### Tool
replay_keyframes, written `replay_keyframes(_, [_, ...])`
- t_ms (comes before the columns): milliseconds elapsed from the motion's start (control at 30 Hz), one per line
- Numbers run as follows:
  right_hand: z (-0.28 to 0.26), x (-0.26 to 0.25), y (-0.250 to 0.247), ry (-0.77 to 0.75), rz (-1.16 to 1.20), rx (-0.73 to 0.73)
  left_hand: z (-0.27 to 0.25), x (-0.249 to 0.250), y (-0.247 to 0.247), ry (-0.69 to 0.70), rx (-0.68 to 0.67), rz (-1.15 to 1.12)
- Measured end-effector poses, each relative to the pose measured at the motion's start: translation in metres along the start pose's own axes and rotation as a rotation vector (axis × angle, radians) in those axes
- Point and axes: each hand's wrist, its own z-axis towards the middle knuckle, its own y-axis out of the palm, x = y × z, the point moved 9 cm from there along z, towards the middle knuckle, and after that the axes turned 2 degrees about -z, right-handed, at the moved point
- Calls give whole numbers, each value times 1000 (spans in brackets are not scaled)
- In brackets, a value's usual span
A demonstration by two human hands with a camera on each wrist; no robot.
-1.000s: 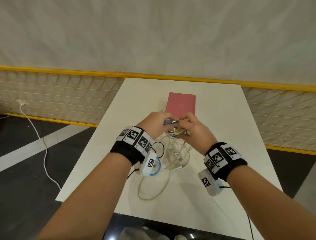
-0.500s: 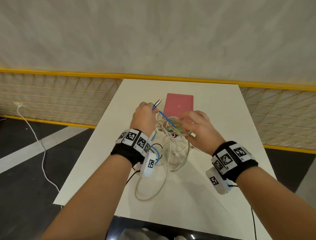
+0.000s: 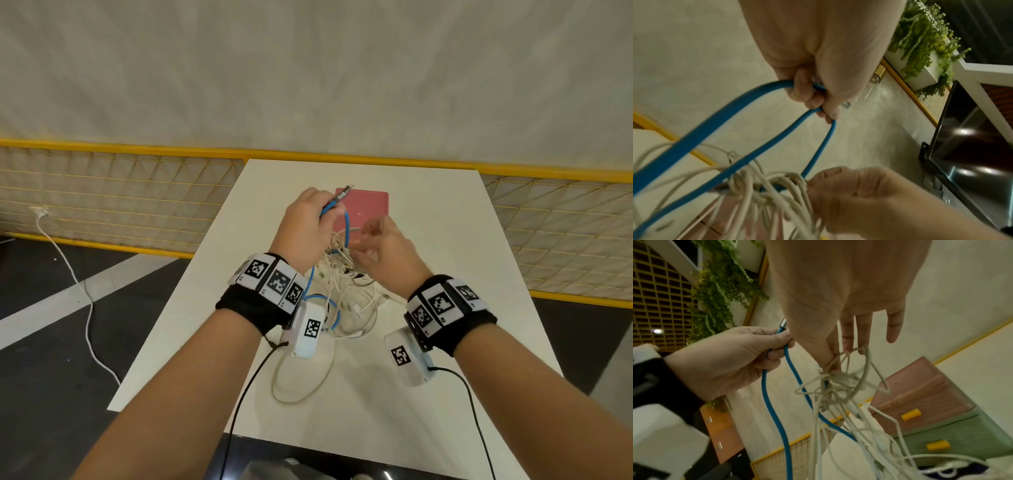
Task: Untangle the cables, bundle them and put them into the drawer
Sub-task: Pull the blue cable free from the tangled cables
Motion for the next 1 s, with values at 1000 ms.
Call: replay_keyframes(1000, [10,10,-15,90,318,73,-20,-26,38,-132,-73,-192])
